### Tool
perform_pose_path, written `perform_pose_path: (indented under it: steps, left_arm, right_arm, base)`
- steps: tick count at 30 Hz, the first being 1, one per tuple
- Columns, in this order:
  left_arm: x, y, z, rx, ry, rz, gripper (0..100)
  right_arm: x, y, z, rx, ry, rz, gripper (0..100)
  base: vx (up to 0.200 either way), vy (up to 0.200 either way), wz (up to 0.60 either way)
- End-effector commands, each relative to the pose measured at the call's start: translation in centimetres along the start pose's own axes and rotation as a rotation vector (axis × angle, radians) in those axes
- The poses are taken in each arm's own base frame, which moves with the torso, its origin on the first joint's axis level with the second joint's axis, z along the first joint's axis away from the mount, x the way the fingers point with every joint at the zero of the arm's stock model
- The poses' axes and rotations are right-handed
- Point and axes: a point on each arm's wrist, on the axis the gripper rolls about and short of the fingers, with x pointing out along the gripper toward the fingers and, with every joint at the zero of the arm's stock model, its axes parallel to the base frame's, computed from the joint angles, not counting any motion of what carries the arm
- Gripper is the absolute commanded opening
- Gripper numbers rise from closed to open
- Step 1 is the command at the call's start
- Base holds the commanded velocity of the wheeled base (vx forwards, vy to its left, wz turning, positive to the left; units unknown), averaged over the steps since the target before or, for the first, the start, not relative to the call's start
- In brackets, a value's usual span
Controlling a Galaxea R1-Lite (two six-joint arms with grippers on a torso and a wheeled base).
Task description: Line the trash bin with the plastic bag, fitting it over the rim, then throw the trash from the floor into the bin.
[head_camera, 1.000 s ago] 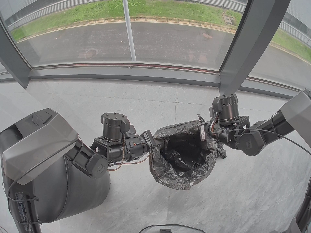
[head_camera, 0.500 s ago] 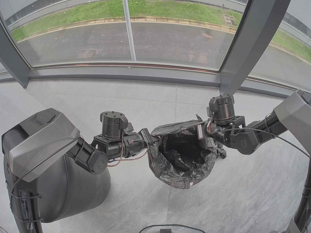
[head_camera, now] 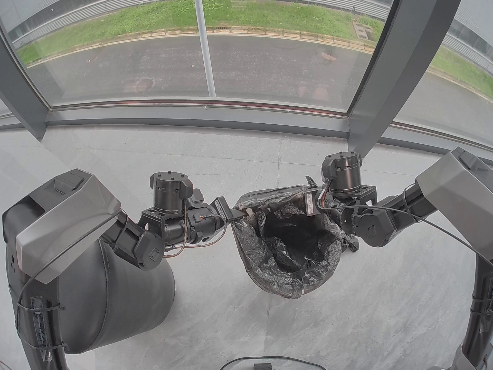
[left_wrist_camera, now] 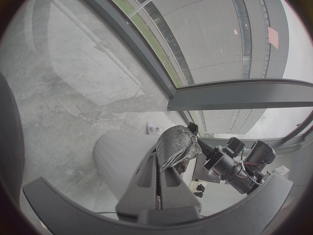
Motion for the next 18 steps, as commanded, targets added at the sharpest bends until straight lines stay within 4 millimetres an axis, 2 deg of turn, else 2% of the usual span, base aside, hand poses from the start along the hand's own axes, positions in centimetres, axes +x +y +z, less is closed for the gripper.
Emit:
perform_pose_path:
  steps: [1, 18]
  left_arm:
    - [0.2, 0.3, -0.1, -0.003, 0.003, 0.004, 0]
    - [1.3, 2.1, -1.0, -0.021, 0.03, 0.035, 0]
  right_arm:
    - [0.6, 0.3, -0.5, -0.003, 0.01, -0.001, 0]
    - [1.0, 0.3, -0.6, 0.011, 0.006, -0.003, 0]
  base:
    - [0.0, 0.0, 0.0]
    - [0.0, 0.0, 0.0]
